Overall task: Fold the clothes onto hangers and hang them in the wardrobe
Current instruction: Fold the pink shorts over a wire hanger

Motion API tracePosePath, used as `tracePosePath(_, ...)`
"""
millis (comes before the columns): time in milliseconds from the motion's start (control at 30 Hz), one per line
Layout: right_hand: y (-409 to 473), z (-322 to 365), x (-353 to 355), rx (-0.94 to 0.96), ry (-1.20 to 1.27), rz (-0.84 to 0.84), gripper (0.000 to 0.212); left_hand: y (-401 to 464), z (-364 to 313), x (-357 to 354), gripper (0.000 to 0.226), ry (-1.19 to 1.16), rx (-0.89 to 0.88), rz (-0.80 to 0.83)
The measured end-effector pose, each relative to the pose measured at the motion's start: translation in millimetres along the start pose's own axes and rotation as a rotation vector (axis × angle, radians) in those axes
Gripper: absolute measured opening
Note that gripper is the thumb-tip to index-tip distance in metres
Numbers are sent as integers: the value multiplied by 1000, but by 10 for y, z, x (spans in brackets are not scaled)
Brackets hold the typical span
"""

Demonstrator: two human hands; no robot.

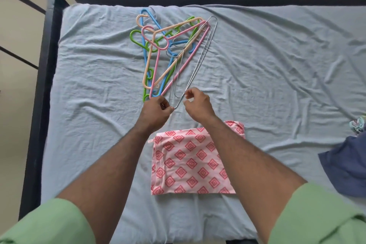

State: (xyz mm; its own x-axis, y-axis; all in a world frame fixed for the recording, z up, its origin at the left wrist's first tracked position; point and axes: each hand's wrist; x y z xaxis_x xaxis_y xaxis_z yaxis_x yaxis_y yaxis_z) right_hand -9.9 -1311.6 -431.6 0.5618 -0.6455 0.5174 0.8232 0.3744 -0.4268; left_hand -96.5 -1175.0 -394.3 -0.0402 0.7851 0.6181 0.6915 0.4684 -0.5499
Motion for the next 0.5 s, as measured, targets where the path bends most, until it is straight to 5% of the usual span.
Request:
tracePosePath(133, 296, 268, -115, -220, 379, 108, 53, 109, 36, 34, 17, -20, 24, 34)
tracePosePath(267, 440, 418, -241, -333, 470, 156, 70, 157, 128, 35, 16, -41, 27, 47)
tracePosePath(500, 579, 477, -352, -428, 428, -32, 26, 172, 228, 17, 16, -81, 74, 54)
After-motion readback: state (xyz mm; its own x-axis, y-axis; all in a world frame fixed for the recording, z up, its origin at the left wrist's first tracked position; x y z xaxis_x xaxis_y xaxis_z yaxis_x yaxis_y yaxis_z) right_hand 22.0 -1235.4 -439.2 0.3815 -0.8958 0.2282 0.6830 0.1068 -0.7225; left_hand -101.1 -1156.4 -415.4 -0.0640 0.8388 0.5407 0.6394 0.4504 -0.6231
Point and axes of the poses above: each hand's wrist, its own y-axis towards the middle knuckle, its own x-axis out of the back of the hand, z = x × y, and after that the axes turned 6 degrees about x, right-handed
